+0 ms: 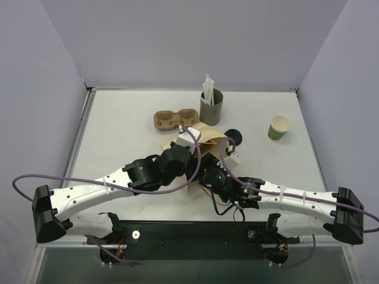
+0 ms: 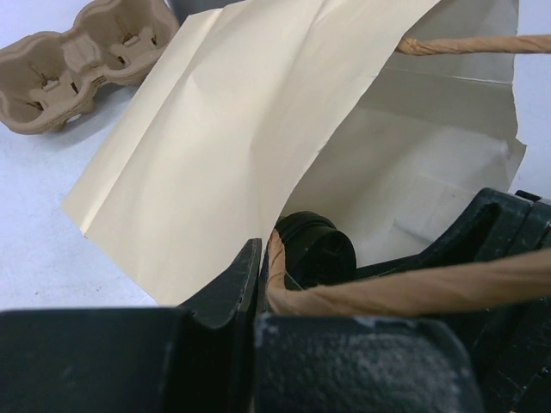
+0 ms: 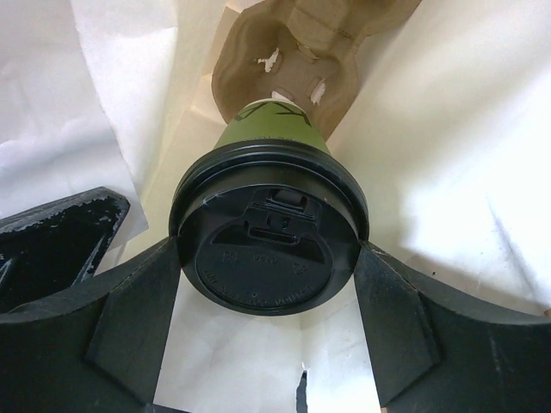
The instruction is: Pack the takeout coffee
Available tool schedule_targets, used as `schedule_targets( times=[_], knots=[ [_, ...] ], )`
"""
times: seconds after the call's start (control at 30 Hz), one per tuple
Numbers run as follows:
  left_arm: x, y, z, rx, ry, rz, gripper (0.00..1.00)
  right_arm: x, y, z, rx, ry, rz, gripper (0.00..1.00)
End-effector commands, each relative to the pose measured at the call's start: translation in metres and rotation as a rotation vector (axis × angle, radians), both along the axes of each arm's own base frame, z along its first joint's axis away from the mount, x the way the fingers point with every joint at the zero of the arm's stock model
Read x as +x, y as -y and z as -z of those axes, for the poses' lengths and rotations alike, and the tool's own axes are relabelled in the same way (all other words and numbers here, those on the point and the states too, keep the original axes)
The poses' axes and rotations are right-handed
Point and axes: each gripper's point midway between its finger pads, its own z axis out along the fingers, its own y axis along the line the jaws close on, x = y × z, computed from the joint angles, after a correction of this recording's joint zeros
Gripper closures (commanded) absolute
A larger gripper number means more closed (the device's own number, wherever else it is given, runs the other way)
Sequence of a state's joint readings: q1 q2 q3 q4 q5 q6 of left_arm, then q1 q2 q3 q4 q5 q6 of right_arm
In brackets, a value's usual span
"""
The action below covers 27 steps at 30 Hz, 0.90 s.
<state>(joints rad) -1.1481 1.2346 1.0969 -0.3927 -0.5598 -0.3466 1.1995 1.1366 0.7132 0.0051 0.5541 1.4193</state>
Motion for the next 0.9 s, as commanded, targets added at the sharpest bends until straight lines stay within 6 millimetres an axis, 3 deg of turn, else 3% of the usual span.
schedule_targets(
  times=[0.0, 0.2, 0.6, 0.87],
  knots=[
    [0.006, 0.005, -0.03, -0.082, 0.032, -0.027, 1.0, 0.003, -0.006, -0.014, -0.01, 0.037, -0.01, 0.43],
    [0.002, 0.007, -0.034, -0.113, 0.043, 0.006, 1.0, 0.004, -0.021, -0.006, 0.007, 0.006, -0.046, 0.43],
    [-0.021, 0.013, -0.044, -0.205, 0.053, 0.16, 1.0, 0.019, -0.022, 0.011, 0.078, -0.043, -0.002, 0.43],
    [-0.03, 0.015, -0.041, -0.216, 0.054, 0.228, 1.0, 0.024, -0.026, 0.015, 0.12, -0.056, 0.024, 0.43]
  ],
)
